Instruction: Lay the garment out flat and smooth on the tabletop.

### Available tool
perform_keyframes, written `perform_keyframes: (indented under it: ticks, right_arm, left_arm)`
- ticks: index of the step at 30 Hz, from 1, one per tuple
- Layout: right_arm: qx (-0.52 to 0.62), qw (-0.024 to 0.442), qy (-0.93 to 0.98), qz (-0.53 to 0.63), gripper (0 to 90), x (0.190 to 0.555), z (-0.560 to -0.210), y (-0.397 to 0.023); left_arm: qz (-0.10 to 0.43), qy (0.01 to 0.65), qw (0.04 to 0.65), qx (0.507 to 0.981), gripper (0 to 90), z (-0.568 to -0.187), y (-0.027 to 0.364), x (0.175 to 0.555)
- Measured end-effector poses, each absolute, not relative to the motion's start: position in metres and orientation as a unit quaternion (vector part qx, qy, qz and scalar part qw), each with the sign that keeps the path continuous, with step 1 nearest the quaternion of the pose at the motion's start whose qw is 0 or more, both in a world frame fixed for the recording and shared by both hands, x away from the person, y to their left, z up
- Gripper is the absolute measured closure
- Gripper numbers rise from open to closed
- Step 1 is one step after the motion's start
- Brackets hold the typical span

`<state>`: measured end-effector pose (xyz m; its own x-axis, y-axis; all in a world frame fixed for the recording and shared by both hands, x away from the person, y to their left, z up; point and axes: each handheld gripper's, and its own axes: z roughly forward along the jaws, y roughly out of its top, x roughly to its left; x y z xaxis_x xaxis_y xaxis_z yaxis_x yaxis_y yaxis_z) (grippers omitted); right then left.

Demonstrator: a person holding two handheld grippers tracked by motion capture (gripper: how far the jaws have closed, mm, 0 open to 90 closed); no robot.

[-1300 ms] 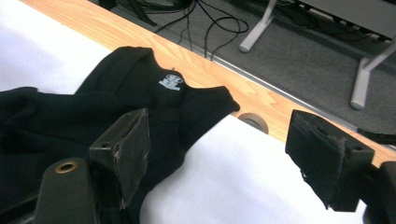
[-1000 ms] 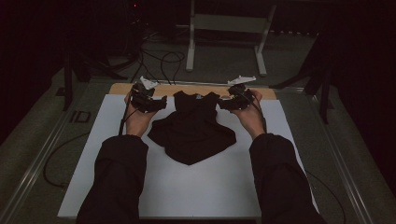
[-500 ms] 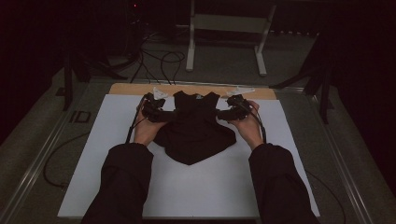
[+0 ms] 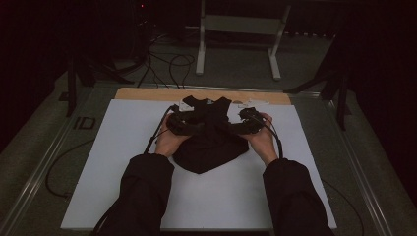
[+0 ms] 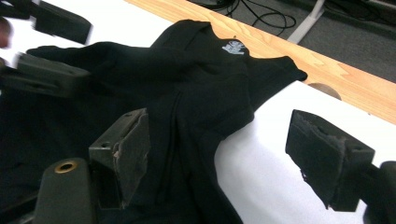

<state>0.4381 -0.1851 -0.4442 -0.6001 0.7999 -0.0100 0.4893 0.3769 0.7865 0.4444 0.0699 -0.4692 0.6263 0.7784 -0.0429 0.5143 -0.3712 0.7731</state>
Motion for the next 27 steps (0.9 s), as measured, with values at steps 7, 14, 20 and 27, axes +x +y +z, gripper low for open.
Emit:
perform_keyframes:
  ticks: [7, 14, 20, 27]
  right_arm:
    - [0.389, 0.196, 0.806, 0.4, 22.3, 0.423, -0.447, -0.185]
    - [0.387, 0.195, 0.802, 0.411, 22.3, 0.41, -0.45, -0.192]
    - [0.388, 0.194, 0.792, 0.43, 22.4, 0.398, -0.446, -0.201]
    - [0.386, 0.197, 0.788, 0.437, 22.5, 0.386, -0.448, -0.207]
  left_arm:
    - [0.149, 0.399, 0.386, 0.818, 36.4, -0.479, 0.049, 0.449]
    - [0.141, 0.401, 0.36, 0.831, 40.8, -0.489, 0.031, 0.454]
    - [0.14, 0.412, 0.329, 0.839, 46.3, -0.5, 0.023, 0.459]
    - [0.146, 0.414, 0.324, 0.838, 81.5, -0.503, 0.022, 0.457]
